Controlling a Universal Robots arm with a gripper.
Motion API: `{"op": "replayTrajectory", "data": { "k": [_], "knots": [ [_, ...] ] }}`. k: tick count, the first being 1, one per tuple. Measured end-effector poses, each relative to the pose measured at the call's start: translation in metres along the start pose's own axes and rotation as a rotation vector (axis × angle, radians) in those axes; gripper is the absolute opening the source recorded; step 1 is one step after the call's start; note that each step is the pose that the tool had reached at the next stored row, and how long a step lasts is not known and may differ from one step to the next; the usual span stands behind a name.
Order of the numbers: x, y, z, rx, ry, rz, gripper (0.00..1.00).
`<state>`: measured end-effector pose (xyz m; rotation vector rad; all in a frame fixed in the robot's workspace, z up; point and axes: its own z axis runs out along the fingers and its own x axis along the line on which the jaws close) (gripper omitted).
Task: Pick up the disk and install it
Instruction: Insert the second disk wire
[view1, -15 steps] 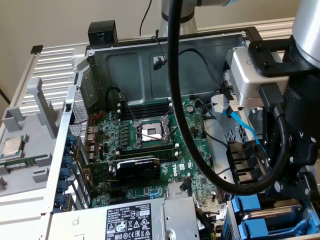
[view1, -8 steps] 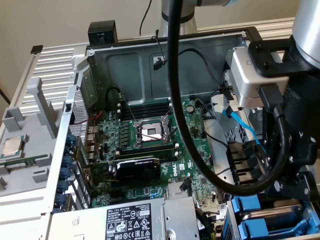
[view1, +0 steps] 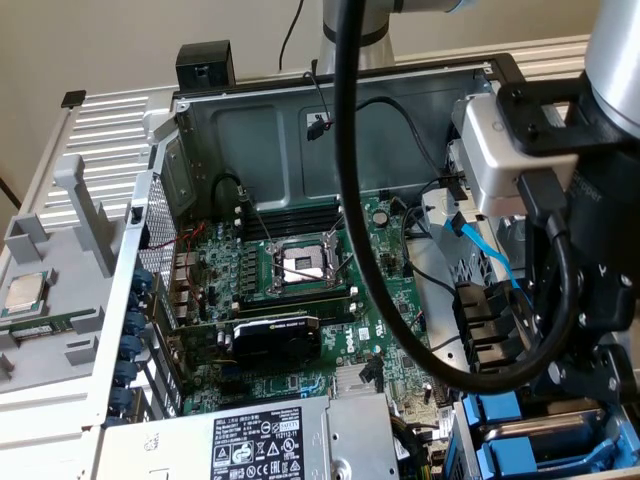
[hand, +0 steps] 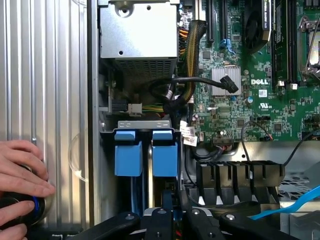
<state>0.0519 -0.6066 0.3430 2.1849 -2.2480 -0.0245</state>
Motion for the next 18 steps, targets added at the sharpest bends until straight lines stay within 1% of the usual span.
{"op": "replayTrajectory", "data": {
  "k": [3,5,10,18],
  "knots": [
    [0.0004,-0.0001,0.0,0.0004,-0.0001,0.001,0.16],
    [0.0006,-0.0001,-0.0001,0.0016,-0.0015,0.001,0.16],
    [0.0006,0.0,0.0,0.0071,-0.0087,0.001,0.16],
    [0.0018,0.0003,0.0,0.0077,-0.0094,0.004,0.16]
  ]
}}
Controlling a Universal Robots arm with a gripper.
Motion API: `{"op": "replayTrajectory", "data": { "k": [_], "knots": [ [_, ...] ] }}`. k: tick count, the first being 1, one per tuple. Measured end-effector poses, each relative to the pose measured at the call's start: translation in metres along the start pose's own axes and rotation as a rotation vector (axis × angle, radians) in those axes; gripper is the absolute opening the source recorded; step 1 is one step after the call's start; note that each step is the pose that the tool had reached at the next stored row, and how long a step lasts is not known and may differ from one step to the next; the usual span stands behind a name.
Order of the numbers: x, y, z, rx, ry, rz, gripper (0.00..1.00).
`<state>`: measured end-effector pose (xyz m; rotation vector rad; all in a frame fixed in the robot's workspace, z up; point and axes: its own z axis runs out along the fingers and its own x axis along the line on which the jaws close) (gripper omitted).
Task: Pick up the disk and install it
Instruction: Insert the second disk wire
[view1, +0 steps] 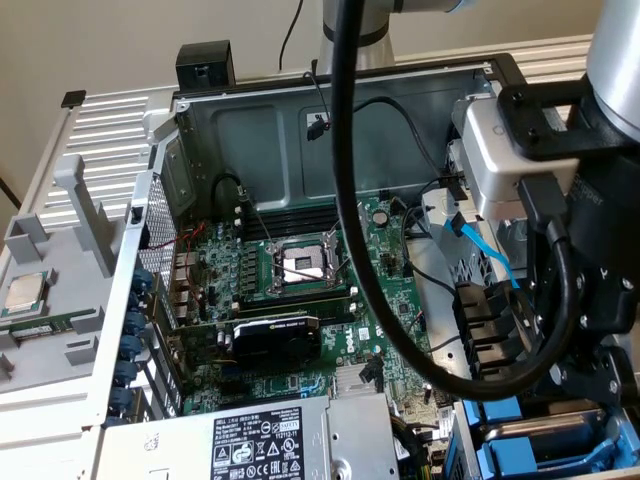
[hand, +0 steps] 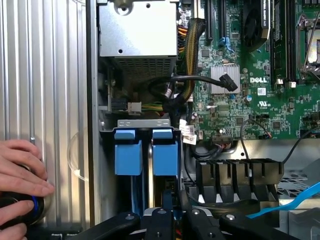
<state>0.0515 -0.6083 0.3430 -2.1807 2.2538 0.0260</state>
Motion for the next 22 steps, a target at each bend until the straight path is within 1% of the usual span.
{"op": "replayTrajectory", "data": {
  "k": [9,11,13,15,19,22],
  "knots": [
    [0.0004,0.0035,0.0,0.001,0.0,0.007,0.16],
    [0.0004,0.0036,0.0,0.0048,-0.0002,0.008,0.16],
    [0.0005,0.0037,0.0001,0.0118,-0.0005,0.009,0.16],
    [0.0005,0.004,0.0,0.0161,-0.0006,0.01,0.16],
    [0.0005,0.0043,0.0001,0.0189,-0.0008,0.01,0.16],
    [0.0004,0.0045,0.0003,0.0195,-0.0006,0.011,0.16]
  ]
}}
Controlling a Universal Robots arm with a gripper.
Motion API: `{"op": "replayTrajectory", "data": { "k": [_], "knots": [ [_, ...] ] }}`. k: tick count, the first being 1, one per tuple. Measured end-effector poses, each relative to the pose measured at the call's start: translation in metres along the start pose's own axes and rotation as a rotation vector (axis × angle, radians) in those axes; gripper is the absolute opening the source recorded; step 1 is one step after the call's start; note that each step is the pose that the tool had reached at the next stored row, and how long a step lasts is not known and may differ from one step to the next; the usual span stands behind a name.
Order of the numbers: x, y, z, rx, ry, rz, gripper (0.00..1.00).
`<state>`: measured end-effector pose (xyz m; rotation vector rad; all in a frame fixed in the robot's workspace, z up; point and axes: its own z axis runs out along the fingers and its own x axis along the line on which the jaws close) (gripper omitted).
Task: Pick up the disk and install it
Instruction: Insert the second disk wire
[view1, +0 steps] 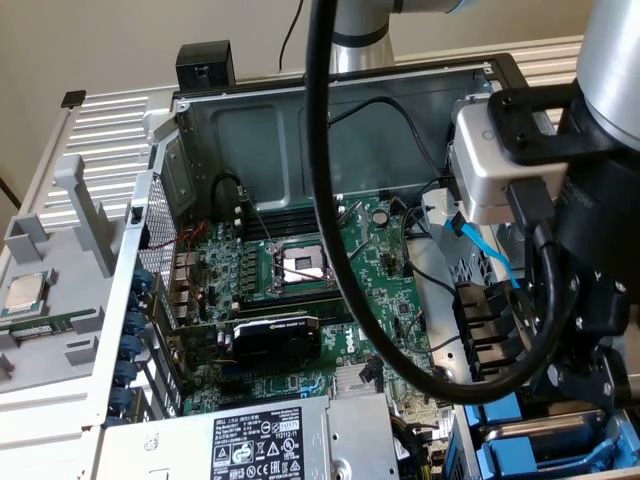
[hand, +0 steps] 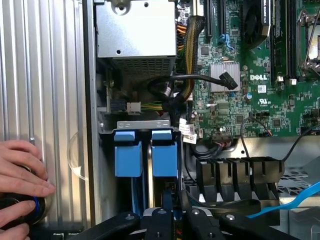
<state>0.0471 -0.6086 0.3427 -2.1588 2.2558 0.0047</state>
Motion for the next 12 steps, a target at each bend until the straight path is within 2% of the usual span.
{"op": "replayTrajectory", "data": {
  "k": [12],
  "knots": [
    [0.0001,0.0015,0.0009,0.0003,-0.0001,0.001,0.16]
  ]
}}
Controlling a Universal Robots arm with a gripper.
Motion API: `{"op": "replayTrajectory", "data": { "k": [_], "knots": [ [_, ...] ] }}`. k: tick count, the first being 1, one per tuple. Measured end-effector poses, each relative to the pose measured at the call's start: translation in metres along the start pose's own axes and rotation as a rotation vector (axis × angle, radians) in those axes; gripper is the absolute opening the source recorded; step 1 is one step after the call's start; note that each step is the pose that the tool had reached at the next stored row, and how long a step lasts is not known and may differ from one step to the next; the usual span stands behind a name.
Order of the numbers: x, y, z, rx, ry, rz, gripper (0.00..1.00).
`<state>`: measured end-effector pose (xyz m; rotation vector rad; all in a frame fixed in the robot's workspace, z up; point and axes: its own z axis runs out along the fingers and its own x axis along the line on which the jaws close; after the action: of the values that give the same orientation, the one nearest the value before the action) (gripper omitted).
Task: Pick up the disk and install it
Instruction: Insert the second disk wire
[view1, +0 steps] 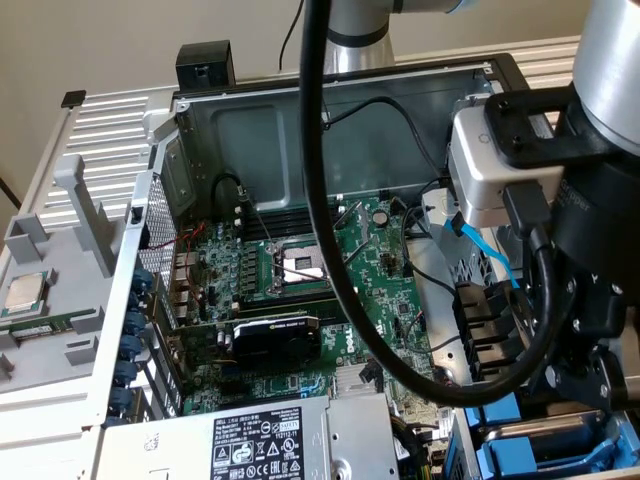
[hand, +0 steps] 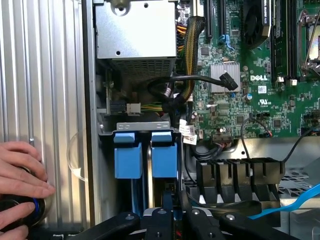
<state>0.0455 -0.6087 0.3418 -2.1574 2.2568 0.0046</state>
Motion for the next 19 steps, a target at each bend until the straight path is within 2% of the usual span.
{"op": "replayTrajectory", "data": {
  "k": [7,19],
  "knots": [
    [0.0,0.0,-0.0004,0.0028,-0.0002,0.0,0.16],
    [0.0,0.0,-0.0004,0.0031,0.0005,0.0,0.16]
  ]
}}
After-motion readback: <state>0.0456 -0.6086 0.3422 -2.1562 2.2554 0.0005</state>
